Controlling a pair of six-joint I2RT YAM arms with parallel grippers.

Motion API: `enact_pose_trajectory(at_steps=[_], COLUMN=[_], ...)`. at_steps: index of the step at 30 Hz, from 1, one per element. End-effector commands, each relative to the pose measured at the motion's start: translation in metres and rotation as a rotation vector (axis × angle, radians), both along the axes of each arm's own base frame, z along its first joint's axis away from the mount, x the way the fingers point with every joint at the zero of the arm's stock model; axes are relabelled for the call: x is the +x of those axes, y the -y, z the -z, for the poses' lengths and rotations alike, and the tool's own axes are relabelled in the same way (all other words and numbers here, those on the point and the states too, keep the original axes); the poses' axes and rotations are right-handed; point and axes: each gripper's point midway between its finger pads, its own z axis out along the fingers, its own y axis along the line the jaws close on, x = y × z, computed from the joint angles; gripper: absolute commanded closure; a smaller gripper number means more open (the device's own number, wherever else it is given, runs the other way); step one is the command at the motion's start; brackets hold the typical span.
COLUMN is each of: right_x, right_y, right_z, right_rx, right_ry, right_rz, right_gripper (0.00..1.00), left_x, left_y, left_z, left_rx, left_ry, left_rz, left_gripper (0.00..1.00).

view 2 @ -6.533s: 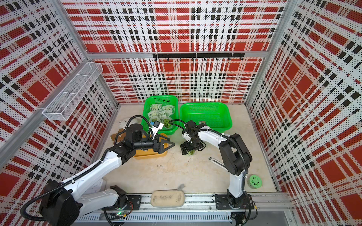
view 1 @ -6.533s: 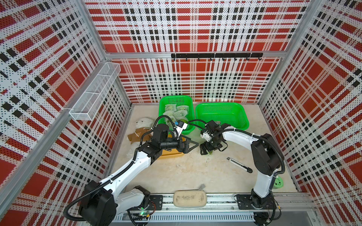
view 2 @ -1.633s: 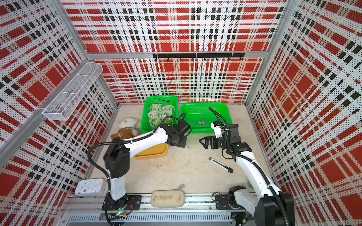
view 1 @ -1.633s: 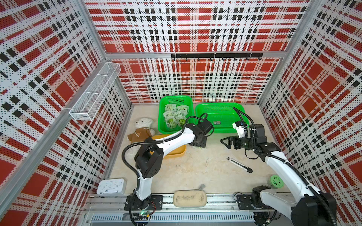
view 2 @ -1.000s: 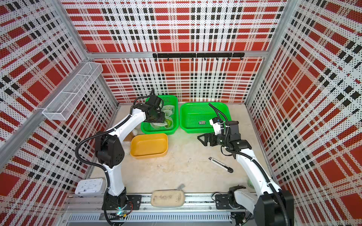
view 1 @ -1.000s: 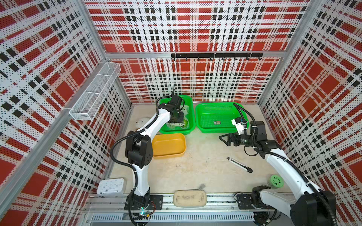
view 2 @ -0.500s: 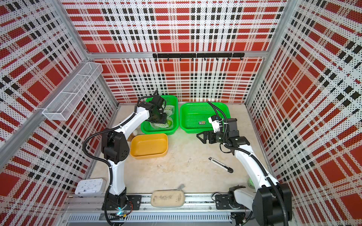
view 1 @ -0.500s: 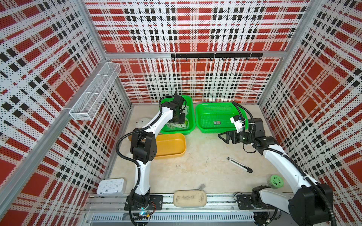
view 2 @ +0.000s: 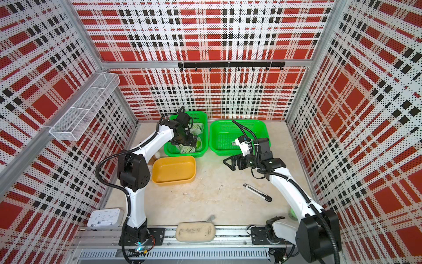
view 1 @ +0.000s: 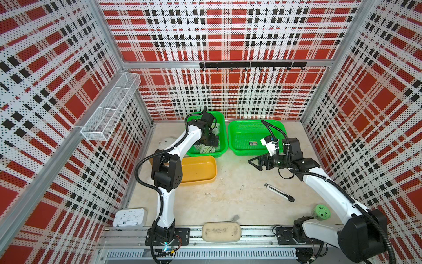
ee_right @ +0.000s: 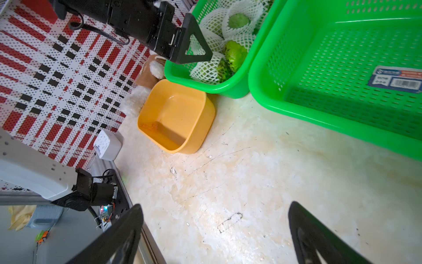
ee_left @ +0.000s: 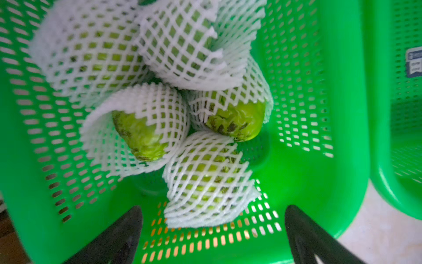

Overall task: Sleeve custard apples in foam nets
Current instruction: Place the custard apple in the basket, then reset both arms

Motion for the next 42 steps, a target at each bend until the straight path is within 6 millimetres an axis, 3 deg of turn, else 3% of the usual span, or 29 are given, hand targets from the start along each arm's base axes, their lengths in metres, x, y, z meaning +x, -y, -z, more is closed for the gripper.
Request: enact_pose_trajectory(at_steps=[1,3,7,13,15,17,20,21,24,27,31,34,35,37,40,42], right_x=[0.008,0.013,0.031,0.061,0.071,0.078,0.086,0.087,0.089,0.091,0.095,0.092,0.095,0.099,0.098,0.099], right_y=[-0.007,-0.003,0.02,0.072,0.091,0.107,0.127,0.131,0.143,0.158,0.188,0.193,0.193,0.196,0.207,0.217], right_z=[-0.012,-0.002,0.018,0.051,0.06,0.062,0.063,0.066,0.075,0.068,0.086,0.09,0.091,0.09,0.09,0.093], right_rx=[-0.003,-0.04,-0.161,-0.399,-0.46,-0.493,-0.566,-0.559,-0.545,-0.517,-0.456,-0.459,-0.462,-0.47,-0.481,-0.505], right_ry=[0.073,0.064,0.173,0.411,0.445,0.427,0.514,0.545,0.639,0.751,0.707,0.69,0.675,0.684,0.662,0.625], right_rz=[-0.029,-0.003,0.11,0.33,0.427,0.479,0.549,0.563,0.621,0.713,0.838,0.865,0.862,0.881,0.946,1.007], right_gripper=[0.0,0.0,0.0,0.0,0.0,0.0,0.0,0.0,0.0,0.0,0.0,0.0,0.0,0.0,0.0,0.0], left_x=[-0.011,-0.024,-0.054,-0.088,-0.1,-0.104,-0.108,-0.106,-0.098,-0.078,-0.056,-0.056,-0.056,-0.062,-0.052,-0.057], left_y=[-0.024,-0.033,-0.039,-0.065,-0.071,-0.08,-0.083,-0.097,-0.11,-0.126,-0.134,-0.135,-0.135,-0.148,-0.141,-0.144], left_z=[-0.054,-0.067,-0.074,-0.07,-0.058,-0.035,-0.019,-0.015,-0.002,0.006,0.011,0.032,0.026,0.032,0.03,0.032], left_rx=[-0.041,-0.052,-0.058,-0.014,0.005,0.007,0.047,0.069,0.02,-0.054,-0.064,-0.038,-0.069,-0.032,-0.046,-0.023], left_ry=[0.097,0.141,0.318,0.842,0.917,0.876,0.817,0.823,0.877,0.912,0.88,0.91,0.987,0.924,0.939,0.93], left_rz=[-0.015,-0.015,0.059,0.064,0.083,0.079,0.113,0.084,0.054,-0.003,0.005,0.024,0.009,-0.037,-0.02,-0.032], left_gripper=[0.01,0.01,0.01,0.01,0.01,0.01,0.01,0.01,0.01,0.01,0.01,0.01,0.01,0.01,0.01,0.01])
